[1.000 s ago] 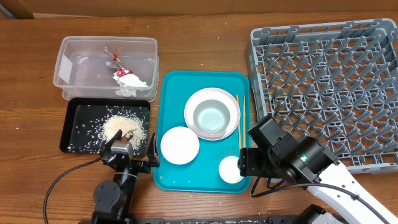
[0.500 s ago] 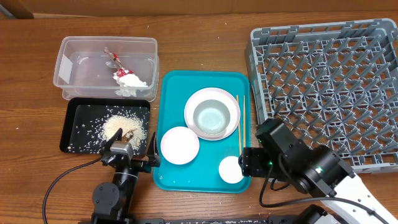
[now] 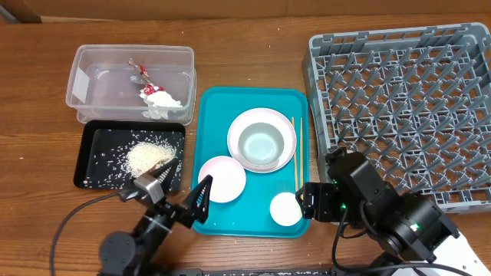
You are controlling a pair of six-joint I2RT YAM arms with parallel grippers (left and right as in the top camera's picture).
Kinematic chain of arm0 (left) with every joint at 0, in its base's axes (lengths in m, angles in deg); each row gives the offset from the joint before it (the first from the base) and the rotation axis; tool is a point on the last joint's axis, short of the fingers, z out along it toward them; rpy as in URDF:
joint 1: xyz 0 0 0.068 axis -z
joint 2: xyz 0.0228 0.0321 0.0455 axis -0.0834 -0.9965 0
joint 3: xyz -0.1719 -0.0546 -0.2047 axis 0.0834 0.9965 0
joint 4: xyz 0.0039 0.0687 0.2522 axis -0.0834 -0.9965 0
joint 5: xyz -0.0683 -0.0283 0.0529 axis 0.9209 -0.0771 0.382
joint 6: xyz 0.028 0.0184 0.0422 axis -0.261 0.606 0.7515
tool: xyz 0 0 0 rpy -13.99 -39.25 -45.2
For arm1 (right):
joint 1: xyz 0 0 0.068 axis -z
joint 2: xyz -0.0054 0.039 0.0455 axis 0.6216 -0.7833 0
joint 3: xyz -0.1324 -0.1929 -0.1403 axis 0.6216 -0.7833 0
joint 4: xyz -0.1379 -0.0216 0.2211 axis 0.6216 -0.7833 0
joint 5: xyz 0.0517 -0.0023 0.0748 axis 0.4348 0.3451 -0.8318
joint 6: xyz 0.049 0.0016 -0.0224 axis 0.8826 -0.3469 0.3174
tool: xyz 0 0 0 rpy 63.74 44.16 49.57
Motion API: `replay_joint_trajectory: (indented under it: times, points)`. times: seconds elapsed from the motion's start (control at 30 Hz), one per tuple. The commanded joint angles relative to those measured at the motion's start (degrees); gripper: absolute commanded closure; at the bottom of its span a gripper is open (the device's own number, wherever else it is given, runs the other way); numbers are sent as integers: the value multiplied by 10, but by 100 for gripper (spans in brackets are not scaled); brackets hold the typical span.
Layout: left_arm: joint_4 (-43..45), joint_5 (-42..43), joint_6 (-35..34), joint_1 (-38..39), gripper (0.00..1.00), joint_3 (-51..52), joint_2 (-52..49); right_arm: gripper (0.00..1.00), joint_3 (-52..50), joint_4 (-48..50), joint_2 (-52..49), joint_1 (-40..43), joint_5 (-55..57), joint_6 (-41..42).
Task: Sort waste into correct bins and load items into the dishwasher
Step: 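Grasp the pale green cup with the left gripper and lift it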
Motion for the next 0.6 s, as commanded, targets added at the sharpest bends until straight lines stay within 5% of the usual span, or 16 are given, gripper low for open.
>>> replay_joint_trajectory:
  times: [0.0,0.27,0.4,0.57]
  points:
    - [-131,28,66,4,0,-176,-94,16,20,11,9,-3,14,3]
    - [-349,74,71,4,0,-408,-310,12,45,22,9,-3,33,73]
    - [-312,189,65,16,0,-413,-388,10,79,14,9,-2,80,89]
    - [-360,79,101,141,0,-413,-477,10,137,-46,9,34,139,119]
